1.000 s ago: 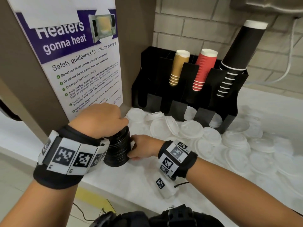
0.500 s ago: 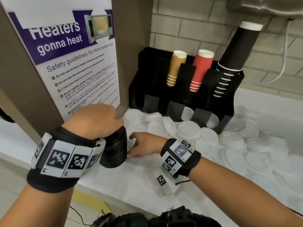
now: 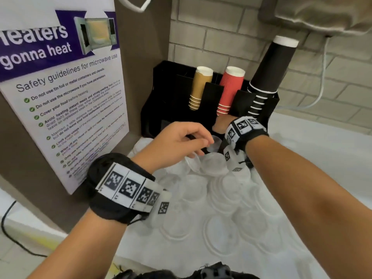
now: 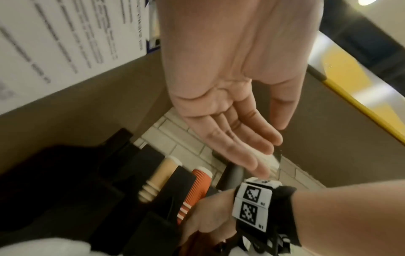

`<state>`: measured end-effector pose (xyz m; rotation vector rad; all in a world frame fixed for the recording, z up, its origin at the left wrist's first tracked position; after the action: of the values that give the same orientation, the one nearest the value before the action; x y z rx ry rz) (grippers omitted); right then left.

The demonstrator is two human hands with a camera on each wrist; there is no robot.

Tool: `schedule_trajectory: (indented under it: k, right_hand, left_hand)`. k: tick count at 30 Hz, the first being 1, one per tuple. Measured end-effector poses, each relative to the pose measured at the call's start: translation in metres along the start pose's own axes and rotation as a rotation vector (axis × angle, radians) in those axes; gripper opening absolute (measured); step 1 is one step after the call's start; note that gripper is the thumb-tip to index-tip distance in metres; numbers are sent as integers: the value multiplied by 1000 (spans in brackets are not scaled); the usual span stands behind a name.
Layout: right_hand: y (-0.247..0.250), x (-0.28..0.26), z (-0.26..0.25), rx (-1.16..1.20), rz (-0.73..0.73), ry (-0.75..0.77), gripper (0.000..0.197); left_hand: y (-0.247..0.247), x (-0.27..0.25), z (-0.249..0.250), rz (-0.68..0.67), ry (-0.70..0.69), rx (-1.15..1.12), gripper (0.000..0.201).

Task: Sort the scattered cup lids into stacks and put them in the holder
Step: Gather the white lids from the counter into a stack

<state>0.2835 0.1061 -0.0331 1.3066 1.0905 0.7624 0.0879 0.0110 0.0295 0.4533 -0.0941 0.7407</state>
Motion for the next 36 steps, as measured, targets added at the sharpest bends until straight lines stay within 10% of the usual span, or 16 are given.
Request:
schedule_trajectory:
  k: [9, 20, 32, 36]
  right_hand:
    - [-39, 13, -4, -542, -204, 61, 22]
    - [-27, 18, -2, -444, -169, 101, 28]
    - [85, -68, 13, 332, 294, 90, 35]
    - [44, -118, -17, 1033, 100, 228, 30]
  left_hand:
    - [0, -2, -68, 192, 256, -450, 34]
    - [9, 3, -76, 258, 263, -549, 28]
    - [15, 3, -82, 433, 277, -629, 28]
    - [7, 7, -71, 349, 233, -722, 68]
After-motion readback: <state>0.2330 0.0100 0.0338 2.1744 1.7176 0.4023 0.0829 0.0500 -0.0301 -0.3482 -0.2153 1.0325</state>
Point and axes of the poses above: each hand's wrist, its own x-axis towards the middle knuckle, its own y-axis out of the back of the hand, z = x × y, the point moved 9 cm from there along x, towards the middle knuckle, and after that the axes turned 1 degree about x, right-handed, at the moved point
